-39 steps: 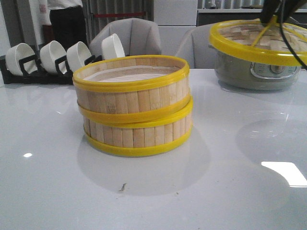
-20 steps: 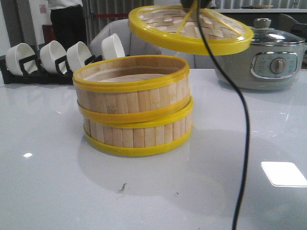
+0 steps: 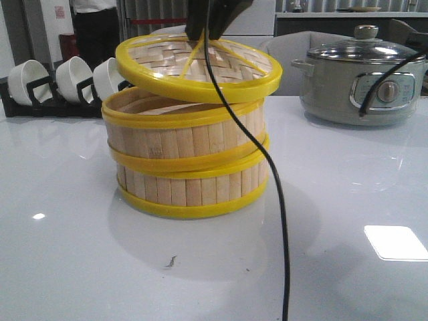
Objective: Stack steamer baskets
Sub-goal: 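Lower the lid onto the top basket with the right gripper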
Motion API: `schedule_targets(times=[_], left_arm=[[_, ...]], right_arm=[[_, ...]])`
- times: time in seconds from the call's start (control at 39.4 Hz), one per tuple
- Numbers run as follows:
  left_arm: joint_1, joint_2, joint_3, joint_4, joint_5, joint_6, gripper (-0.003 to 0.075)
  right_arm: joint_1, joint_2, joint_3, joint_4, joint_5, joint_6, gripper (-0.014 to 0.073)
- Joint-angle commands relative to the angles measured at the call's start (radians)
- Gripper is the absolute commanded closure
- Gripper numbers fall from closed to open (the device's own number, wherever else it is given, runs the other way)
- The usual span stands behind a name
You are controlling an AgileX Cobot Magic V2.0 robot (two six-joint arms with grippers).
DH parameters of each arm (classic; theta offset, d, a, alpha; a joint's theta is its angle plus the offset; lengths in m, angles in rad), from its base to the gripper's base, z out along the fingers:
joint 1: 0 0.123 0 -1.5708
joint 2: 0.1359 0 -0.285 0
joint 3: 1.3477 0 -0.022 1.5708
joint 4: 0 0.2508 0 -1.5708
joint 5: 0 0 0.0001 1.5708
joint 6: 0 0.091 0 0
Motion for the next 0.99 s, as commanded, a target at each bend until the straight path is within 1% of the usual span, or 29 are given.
schedule_targets(times=[0.0,0.15,0.97], left_arm=[[0.002,0.004,-0.030,0.001,-0.085,-0.008,0.0636],[0.002,0.004,-0.030,0.001,-0.085,-0.008,0.0636],[0.002,0.004,-0.030,0.001,-0.085,-0.008,0.0636]], right_arm=[[0.014,-0.036,-0.080,0.002,-0.029,-0.010,0.0539],[0.023,-0.015,-0.107,0.003,-0.018,-0.010,0.0539],[0.037,0.020,-0.107,0.012,-0.007,-0.028,0.0539]])
